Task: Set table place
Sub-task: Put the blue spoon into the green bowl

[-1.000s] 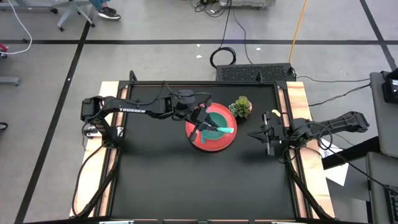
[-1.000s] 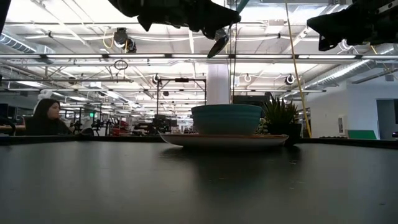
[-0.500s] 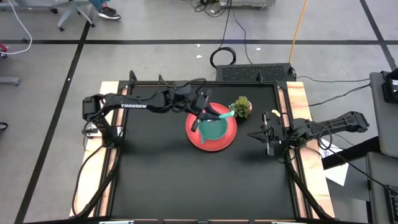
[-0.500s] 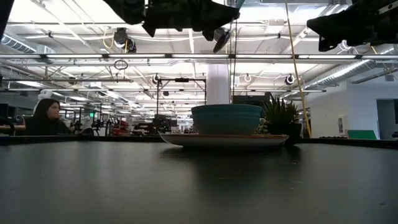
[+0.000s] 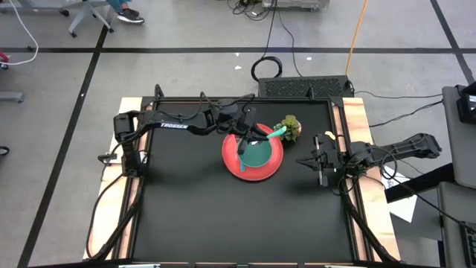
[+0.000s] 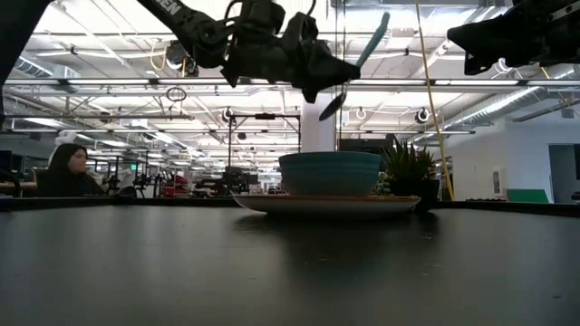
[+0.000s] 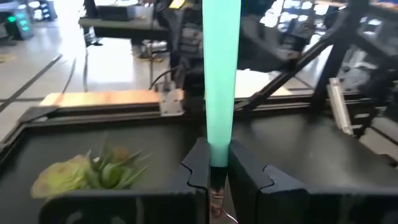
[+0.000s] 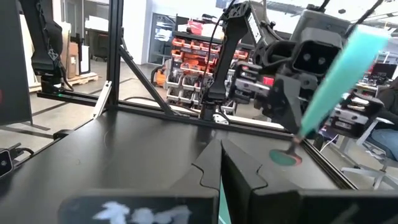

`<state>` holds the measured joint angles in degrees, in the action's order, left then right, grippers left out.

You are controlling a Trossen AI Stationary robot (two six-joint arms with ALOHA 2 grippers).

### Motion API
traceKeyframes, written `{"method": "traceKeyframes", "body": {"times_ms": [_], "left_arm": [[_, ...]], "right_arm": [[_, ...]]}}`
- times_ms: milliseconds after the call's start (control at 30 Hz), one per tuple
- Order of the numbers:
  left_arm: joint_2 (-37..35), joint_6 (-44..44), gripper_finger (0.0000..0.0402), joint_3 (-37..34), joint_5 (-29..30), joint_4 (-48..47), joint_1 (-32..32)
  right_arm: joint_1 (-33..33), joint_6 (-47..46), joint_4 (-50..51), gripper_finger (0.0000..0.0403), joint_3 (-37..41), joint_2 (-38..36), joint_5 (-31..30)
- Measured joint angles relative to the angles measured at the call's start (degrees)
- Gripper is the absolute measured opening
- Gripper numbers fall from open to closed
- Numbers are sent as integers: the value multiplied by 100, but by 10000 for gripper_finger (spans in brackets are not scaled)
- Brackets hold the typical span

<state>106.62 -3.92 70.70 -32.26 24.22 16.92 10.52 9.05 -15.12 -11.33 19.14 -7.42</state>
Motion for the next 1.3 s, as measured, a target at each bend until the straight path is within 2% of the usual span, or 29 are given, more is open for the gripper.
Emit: {"method": "traceKeyframes", "body": {"times_ms": [733,1300], "left_arm": [[416,83,31,0,845,27,-133],[744,-350,31,0,999,-219,-319]], "right_arm": [[0,-43,45,0,0,7,-1],[0,-45,57,0,0,4,-1]]}}
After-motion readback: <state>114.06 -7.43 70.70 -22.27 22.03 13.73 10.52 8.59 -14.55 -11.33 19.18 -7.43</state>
